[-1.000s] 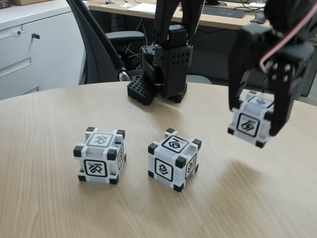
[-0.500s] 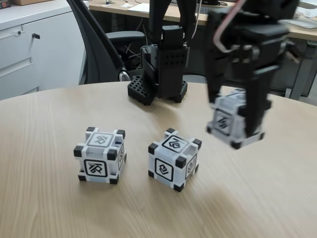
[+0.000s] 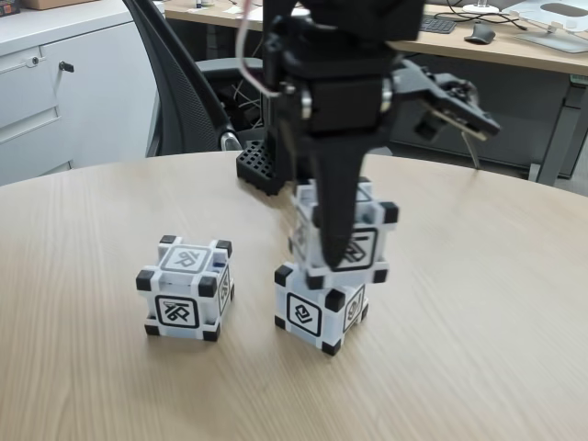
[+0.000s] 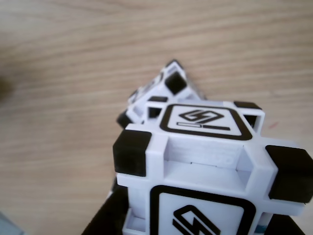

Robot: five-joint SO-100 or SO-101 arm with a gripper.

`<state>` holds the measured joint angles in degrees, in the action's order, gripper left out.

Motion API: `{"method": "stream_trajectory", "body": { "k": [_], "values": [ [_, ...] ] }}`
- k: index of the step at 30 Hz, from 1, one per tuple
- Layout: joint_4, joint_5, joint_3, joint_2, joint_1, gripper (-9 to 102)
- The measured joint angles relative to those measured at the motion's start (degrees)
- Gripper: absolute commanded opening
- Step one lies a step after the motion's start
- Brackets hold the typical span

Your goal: Stack cubes from left to right.

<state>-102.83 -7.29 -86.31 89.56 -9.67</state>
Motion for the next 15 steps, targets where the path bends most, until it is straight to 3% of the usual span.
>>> {"method": "stream_trajectory", "body": {
  "k": [15],
  "values": [
    [0.00,0.00,0.00,0.00,-12.04,0]
  ]
}}
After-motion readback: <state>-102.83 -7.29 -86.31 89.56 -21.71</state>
